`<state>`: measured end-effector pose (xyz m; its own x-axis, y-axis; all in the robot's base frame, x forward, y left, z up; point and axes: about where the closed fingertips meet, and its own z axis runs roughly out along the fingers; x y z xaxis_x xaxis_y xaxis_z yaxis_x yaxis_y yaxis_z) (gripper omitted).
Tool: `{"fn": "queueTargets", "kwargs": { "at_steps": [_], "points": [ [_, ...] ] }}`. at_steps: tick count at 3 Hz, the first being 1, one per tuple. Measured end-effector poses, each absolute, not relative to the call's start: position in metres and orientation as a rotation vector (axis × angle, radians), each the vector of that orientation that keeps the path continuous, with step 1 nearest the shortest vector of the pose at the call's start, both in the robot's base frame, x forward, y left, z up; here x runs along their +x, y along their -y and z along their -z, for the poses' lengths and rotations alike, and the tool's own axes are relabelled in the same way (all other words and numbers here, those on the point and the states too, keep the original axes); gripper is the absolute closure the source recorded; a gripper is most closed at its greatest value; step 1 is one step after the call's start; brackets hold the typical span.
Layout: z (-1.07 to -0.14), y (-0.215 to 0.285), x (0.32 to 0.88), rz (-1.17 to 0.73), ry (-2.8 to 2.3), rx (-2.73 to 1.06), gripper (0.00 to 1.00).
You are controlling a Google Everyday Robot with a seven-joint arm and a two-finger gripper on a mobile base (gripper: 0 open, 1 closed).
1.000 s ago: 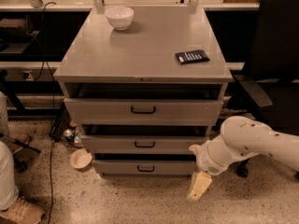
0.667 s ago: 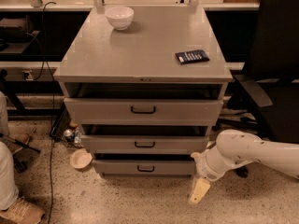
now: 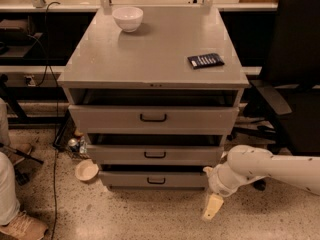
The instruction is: Open bottom drawer
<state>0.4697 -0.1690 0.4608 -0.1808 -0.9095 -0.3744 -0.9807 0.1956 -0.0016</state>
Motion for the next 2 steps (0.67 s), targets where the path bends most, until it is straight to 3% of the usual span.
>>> {"fn": "queueTargets", "kwargs": {
  "at_steps": [2],
  "points": [
    [-0.358,0.191,0.499,-0.403,-2.047,-1.833,0.00]
  ]
}}
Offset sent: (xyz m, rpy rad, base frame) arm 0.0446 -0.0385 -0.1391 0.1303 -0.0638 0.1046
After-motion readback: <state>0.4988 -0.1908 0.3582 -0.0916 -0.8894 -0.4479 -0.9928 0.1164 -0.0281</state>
